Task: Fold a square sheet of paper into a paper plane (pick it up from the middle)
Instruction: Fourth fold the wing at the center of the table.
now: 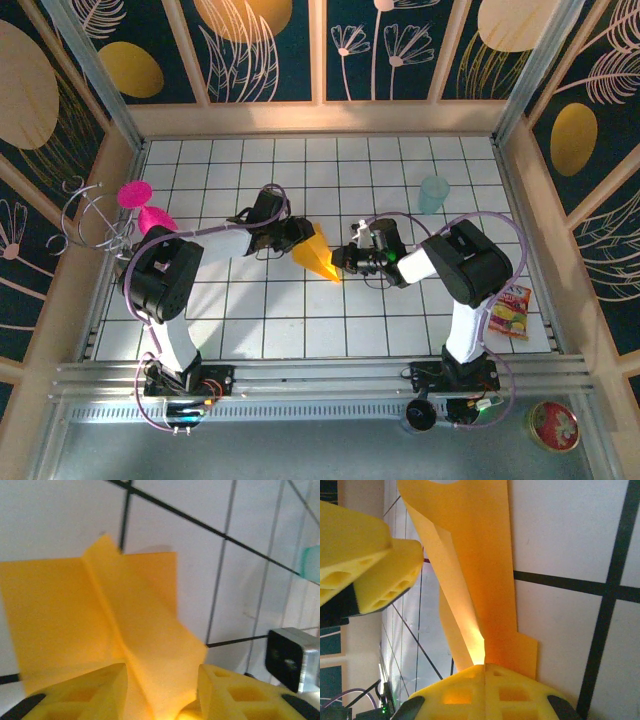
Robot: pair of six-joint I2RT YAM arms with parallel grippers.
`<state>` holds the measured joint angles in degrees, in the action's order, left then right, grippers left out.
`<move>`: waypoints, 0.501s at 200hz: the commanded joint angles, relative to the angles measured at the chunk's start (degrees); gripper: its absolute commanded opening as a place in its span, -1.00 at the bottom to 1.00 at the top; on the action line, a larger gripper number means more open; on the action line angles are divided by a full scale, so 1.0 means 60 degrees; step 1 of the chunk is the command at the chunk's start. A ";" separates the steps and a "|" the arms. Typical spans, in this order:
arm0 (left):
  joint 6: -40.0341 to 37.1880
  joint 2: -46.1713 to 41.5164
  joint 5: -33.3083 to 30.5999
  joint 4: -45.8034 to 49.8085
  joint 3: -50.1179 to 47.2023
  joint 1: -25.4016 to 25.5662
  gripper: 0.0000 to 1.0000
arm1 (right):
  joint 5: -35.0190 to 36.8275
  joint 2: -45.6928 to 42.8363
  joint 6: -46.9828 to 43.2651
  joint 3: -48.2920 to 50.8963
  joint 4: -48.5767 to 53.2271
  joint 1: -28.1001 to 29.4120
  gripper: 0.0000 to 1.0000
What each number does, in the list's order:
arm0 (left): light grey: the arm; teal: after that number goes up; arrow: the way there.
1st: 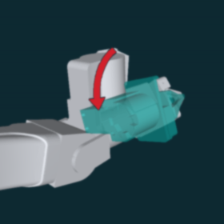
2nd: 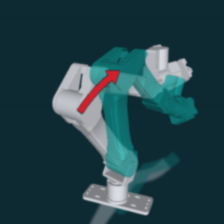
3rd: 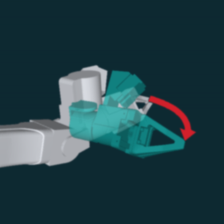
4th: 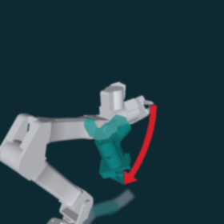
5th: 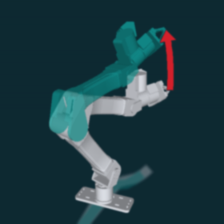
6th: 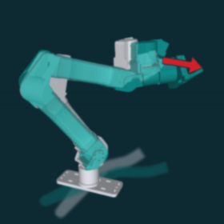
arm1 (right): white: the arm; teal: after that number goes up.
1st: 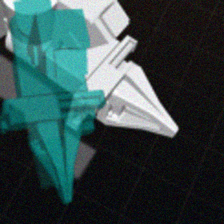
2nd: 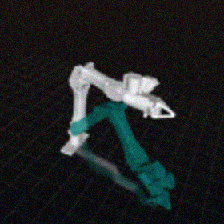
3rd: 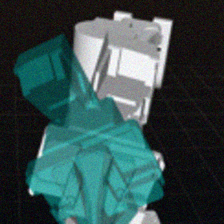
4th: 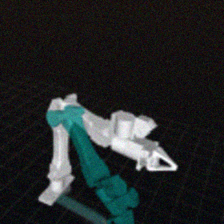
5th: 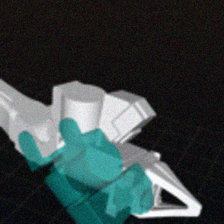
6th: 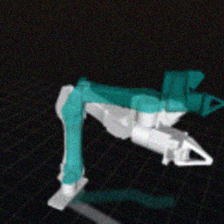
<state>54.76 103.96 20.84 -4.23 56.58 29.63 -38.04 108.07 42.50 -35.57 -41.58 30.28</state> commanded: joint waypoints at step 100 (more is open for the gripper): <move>0.0431 0.0820 0.1811 -0.1822 -0.0059 -0.0001 -0.74 | -0.0074 0.0497 -0.0348 -0.0332 0.0724 -0.0030 -0.89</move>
<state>57.25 107.15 29.78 -14.00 54.92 29.65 -39.27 108.68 42.28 -36.36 -41.01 30.04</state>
